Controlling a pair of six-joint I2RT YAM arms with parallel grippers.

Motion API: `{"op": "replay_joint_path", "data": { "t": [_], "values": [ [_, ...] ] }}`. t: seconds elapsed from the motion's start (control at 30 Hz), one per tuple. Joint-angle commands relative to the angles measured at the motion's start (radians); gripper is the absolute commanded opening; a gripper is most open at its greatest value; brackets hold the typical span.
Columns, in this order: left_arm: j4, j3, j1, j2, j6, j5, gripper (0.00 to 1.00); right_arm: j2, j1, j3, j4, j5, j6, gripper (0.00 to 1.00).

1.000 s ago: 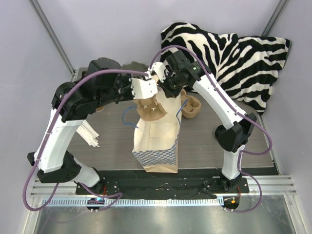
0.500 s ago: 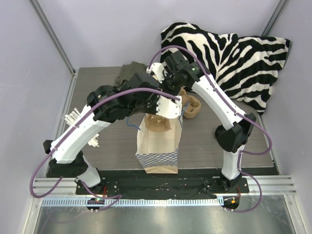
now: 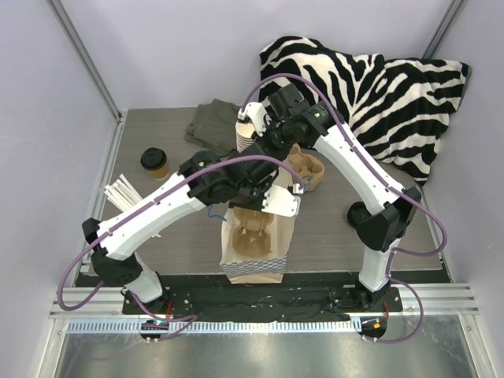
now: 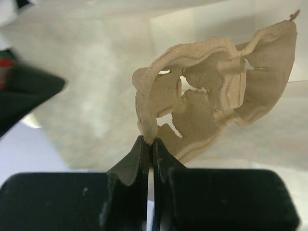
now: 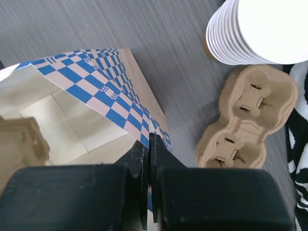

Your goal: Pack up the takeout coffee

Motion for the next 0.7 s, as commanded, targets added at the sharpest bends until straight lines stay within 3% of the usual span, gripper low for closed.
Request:
{"op": "replay_joint_path", "data": {
  "t": [0.0, 0.33, 0.67],
  "values": [
    [0.03, -0.099, -0.003, -0.035, -0.026, 0.067, 0.04, -0.09, 0.011, -0.034, 0.05, -0.048, 0.019, 0.01],
    [0.151, -0.293, 0.029, -0.024, -0.007, 0.138, 0.05, -0.138, 0.014, -0.089, 0.065, -0.087, 0.026, 0.01],
    [0.195, -0.357, 0.049, 0.02, 0.004, 0.21, 0.1, -0.143, 0.014, -0.112, 0.07, -0.092, 0.017, 0.01]
  ]
}}
